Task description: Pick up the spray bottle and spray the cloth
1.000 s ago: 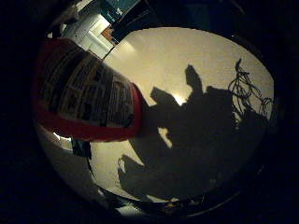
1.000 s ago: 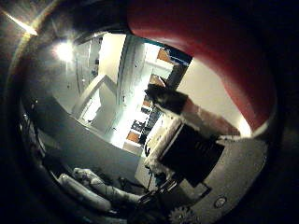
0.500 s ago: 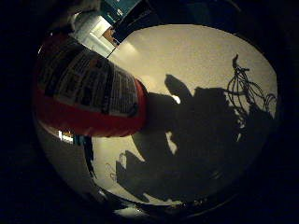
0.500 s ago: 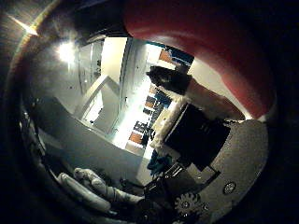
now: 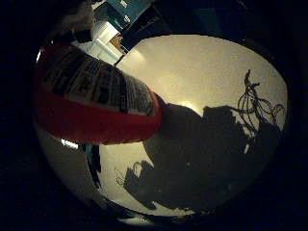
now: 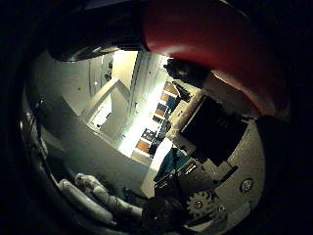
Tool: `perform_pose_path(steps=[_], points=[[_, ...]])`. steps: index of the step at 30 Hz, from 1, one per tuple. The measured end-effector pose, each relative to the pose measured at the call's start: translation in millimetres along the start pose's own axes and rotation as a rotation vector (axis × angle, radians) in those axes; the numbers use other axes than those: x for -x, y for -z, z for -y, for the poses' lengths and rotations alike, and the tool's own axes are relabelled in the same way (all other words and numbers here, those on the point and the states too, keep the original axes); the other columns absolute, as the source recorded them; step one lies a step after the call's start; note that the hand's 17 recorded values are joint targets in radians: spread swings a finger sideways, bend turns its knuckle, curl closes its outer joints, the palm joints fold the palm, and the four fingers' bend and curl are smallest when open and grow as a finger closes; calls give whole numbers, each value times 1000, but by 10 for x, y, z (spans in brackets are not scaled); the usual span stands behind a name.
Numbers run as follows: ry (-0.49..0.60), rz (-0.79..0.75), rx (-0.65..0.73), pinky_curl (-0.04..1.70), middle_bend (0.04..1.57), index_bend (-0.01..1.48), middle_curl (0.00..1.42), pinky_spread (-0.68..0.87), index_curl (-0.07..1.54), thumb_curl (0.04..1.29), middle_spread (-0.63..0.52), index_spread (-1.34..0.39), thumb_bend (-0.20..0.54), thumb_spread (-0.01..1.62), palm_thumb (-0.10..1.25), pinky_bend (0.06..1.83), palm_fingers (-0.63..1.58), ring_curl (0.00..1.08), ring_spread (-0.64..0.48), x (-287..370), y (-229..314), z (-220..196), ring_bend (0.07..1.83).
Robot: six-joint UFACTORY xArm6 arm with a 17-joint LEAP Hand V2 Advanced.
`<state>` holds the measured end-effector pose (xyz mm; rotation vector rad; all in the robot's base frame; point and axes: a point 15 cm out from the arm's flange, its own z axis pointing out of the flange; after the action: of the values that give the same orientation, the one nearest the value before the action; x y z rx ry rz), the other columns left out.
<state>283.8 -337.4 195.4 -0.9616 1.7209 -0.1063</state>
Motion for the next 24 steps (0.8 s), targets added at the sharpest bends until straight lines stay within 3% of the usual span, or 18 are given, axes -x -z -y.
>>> perform_pose_path(steps=[15,24], points=[[101,18,43,918,1357,1177,692,-182,783,531,-100,-169,-13,1042,1085,1178,1177,634,-167,393,-24,212,1430],[229,-16,222,1009,1371,1210,681,-176,744,559,-99,-162,-14,1043,1085,1132,1177,624,-164,695,-103,52,1450]])
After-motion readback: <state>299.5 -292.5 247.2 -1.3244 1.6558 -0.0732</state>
